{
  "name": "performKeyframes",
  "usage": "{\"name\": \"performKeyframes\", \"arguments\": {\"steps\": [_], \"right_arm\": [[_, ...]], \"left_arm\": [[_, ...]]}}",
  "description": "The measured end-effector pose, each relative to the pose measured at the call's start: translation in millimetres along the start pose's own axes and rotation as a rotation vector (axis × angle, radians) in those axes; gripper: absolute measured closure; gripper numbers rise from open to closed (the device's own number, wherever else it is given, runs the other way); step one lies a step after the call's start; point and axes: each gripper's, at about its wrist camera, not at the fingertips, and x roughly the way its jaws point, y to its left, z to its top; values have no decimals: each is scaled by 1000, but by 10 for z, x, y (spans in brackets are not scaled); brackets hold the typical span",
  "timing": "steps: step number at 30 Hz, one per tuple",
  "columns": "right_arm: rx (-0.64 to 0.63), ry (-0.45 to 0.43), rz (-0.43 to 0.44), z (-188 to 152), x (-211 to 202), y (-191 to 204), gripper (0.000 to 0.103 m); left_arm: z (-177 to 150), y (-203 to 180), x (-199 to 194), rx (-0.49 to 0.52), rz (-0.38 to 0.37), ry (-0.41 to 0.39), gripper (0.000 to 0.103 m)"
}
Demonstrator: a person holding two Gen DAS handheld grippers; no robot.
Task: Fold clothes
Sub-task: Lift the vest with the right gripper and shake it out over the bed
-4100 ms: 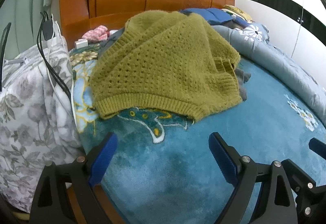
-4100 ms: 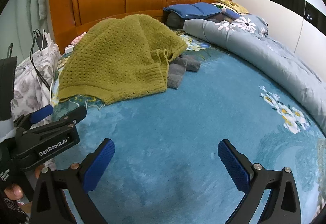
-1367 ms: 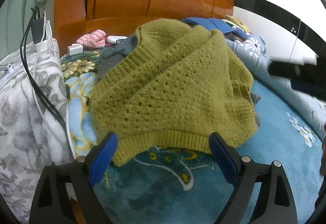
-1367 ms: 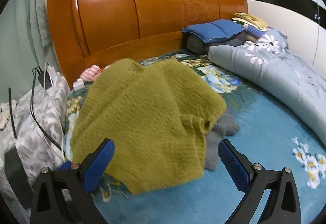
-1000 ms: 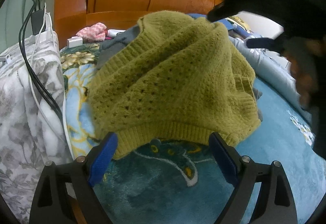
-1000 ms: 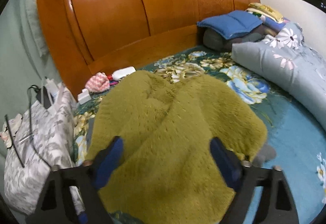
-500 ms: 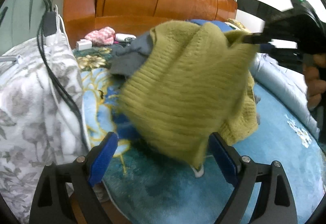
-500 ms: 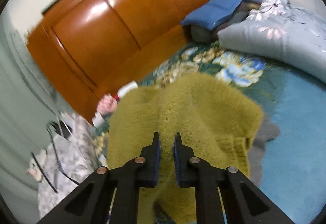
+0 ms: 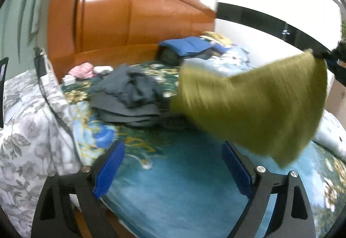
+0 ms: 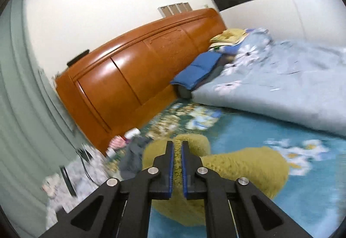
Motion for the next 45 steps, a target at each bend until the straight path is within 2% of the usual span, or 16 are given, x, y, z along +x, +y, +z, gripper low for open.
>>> {"name": "performKeyframes", "arguments": {"steps": [4, 10, 12, 15, 18, 19, 21, 23, 24, 28, 30, 35, 39, 45], "right_arm": [[8, 3, -90, -312, -657, -336, 96], [106, -57, -191, -718, -1557, -1113, 96], [137, -47, -262, -854, -1691, -1398, 96], [208, 20, -343, -1119, -1729, -1866, 96], [248, 62, -377, -1327, -1731, -2176, 92], [250, 69, -376, -1375, -1758, -2228, 92], [233, 53, -376, -1428, -1872, -2238, 79], [192, 24, -413, -1460, -1997, -2189, 51], [183, 7, -426, -1509, -2079, -2195, 50], [234, 11, -502, -1874, -2273, -2368, 49], [284, 40, -540, -2141, -2319, -2512, 49], [404, 40, -554, -2594, -2497, -2725, 49], [452, 26, -575, -2783, -2717, -2772, 49], [483, -12, -598, -2926, -3020, -2795, 49]], "left_arm": [[-102, -422, -121, 46, -66, 11, 12], [-296, -1103, -170, 137, -157, 49, 12], [-384, -1347, -140, 163, -193, 71, 12], [-535, -1731, -86, 239, -245, 108, 12], [-707, -2074, -63, 327, -287, 138, 12], [-779, -2176, -59, 355, -303, 148, 12], [-892, -2301, -74, 374, -326, 170, 12], [-1003, -2392, -98, 386, -349, 196, 12], [-1071, -2433, -124, 403, -356, 205, 12], [-1279, -2588, -267, 486, -381, 213, 12], [-1382, -2712, -311, 528, -404, 224, 12], [-1768, -3213, -572, 644, -527, 235, 12], [-2117, -3631, -716, 749, -589, 228, 12], [-2477, -4062, -642, 846, -631, 292, 17]]}}
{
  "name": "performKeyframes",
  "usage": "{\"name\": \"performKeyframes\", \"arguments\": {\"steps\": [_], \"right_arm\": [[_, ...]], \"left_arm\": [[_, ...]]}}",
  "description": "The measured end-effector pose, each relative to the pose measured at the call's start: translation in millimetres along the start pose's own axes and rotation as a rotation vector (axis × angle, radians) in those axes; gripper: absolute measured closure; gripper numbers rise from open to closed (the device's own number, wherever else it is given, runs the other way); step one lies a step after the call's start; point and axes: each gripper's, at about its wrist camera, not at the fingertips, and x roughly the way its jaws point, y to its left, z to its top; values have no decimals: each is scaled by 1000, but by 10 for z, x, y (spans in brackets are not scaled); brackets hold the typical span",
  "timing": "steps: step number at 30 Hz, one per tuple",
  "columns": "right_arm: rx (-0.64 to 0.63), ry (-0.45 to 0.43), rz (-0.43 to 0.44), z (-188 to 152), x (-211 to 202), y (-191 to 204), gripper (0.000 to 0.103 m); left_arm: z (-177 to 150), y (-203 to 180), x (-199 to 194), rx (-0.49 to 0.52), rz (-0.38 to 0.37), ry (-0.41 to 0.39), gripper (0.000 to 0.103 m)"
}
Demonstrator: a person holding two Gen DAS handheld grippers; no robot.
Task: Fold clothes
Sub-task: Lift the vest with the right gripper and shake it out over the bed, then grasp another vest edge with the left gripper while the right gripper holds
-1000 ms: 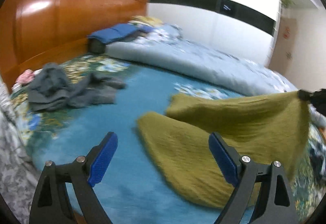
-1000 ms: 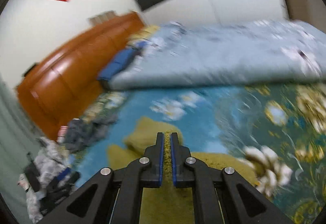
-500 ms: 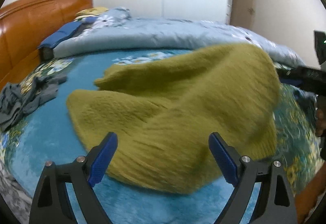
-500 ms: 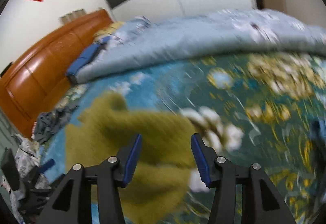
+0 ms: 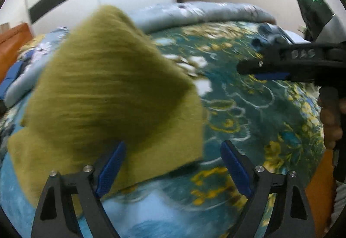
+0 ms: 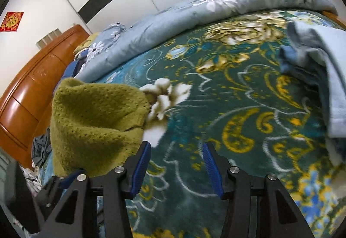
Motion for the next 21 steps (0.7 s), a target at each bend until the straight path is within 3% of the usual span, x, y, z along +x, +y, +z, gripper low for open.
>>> {"name": "performKeyframes", "arguments": {"steps": [2, 4, 5, 6, 7, 8, 11, 14, 21], "right_arm": [[5, -7, -8, -16, -46, -61, 49], [11, -10, -12, -41, -76, -111, 49], [16, -9, -11, -50, -74, -128, 49], [20, -7, -10, -60, -72, -144, 49], [24, -6, -9, -66, -62, -152, 49], [27, -4, -7, -72, -51, -160, 49], [31, -1, 9, -88, -16, -137, 49], [11, 7, 17, -94, 6, -66, 49], [-52, 24, 70, 11, 199, 265, 49]], "left_arm": [[-3, -52, 109, 6, 15, 32, 28], [6, -47, 138, -4, 21, 30, 29], [6, -33, 132, -5, 32, 28, 37], [6, -18, 122, -4, 46, 25, 54], [6, -3, 113, -4, 59, 23, 65], [12, 21, 97, -3, 72, 16, 84], [45, 276, -65, -94, 36, -18, 88], [94, 703, -405, -211, 23, -102, 88], [90, 1918, -1100, -428, 169, -253, 89]]}}
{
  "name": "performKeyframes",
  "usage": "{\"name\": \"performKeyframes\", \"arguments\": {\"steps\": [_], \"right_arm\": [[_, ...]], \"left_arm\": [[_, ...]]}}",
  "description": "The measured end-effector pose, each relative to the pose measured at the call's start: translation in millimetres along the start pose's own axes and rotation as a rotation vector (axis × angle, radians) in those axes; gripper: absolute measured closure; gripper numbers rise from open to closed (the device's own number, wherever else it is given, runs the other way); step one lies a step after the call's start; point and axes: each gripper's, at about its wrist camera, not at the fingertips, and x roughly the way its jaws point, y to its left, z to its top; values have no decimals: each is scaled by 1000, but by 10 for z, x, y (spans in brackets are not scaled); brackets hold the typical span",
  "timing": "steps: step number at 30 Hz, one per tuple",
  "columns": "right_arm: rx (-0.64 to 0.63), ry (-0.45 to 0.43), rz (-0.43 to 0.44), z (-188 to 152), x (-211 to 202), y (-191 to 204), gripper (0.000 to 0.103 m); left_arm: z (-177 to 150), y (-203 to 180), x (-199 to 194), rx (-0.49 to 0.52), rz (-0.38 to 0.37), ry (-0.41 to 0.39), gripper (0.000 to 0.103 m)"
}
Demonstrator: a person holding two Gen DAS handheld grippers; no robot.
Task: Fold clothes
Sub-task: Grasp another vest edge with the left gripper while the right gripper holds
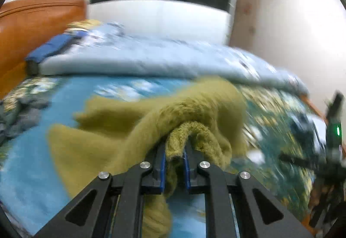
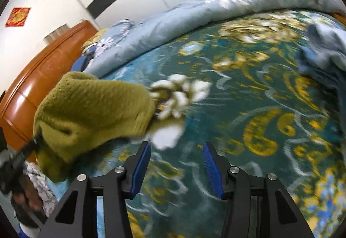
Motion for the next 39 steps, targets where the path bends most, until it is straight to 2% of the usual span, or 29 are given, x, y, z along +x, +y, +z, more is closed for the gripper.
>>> {"name": "performKeyframes", "arguments": {"steps": [6, 9, 10, 14, 16, 21, 28, 31, 35, 39], "right_arm": [[-135, 63, 109, 86, 433, 613, 49], [-168, 112, 183, 65, 688, 914, 49], [-185, 116, 183, 43, 711, 963, 49], [-253, 130, 176, -47, 795, 1150, 49], [-281, 124, 152, -81, 717, 1148, 49], [-395, 131, 162, -186, 422, 1276, 49], [-560, 220, 131, -413, 558, 1534, 49], [-567, 222, 94, -421, 709, 1504, 49], [-547, 196, 89, -354, 785, 1467, 49], [-512, 202, 142, -274, 845, 1446, 49]], "left_arm": [[231, 808, -3, -94, 152, -34, 89], [224, 1141, 93, -150, 159, -7, 89], [207, 1228, 106, -164, 160, 0, 89], [120, 1359, 194, -147, 168, 23, 89], [96, 1367, 328, -147, 167, 49, 89], [106, 1446, 619, -164, 162, 83, 88], [-2, 1536, 638, -166, 143, 105, 88], [-43, 1561, 625, -155, 133, 107, 87], [-56, 1600, 629, -156, 114, 108, 87], [-52, 1625, 650, -165, 102, 110, 86]]}}
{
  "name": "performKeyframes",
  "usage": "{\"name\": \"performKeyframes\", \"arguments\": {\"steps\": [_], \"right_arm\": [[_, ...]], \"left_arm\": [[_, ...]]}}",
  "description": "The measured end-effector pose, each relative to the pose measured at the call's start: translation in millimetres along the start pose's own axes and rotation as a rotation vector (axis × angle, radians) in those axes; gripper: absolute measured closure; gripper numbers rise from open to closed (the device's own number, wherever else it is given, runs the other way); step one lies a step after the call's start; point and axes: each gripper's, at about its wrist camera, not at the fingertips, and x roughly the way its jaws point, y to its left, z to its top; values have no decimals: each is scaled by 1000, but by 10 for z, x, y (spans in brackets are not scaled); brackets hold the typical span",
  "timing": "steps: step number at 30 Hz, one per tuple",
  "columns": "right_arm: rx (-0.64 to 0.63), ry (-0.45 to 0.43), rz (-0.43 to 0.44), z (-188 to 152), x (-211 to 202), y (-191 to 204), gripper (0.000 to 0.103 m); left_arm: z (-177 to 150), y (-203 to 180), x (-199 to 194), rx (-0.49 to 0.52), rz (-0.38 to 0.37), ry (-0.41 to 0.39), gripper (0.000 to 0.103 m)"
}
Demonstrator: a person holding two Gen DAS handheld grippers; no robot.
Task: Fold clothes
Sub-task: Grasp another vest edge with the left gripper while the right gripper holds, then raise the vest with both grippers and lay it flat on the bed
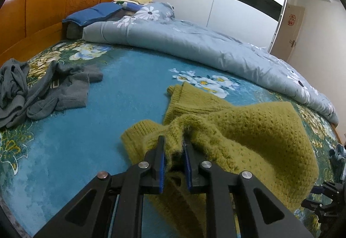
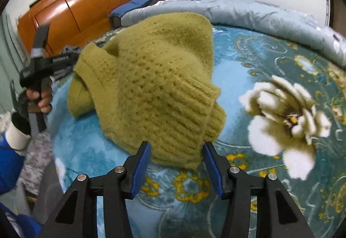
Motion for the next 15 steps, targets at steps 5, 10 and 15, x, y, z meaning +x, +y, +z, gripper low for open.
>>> {"name": "performKeyframes", "arguments": {"steps": [5, 10, 15], "right_arm": [[16, -8, 123, -3, -22, 89, 56], [57, -13, 167, -8, -11, 104, 94], [133, -134, 313, 191, -238, 96, 96]], "left_arm": [[13, 5, -7, 1, -8, 0, 86], [31, -15, -15, -4, -5, -7, 87], [147, -73, -230, 12, -23, -56, 89]]}}
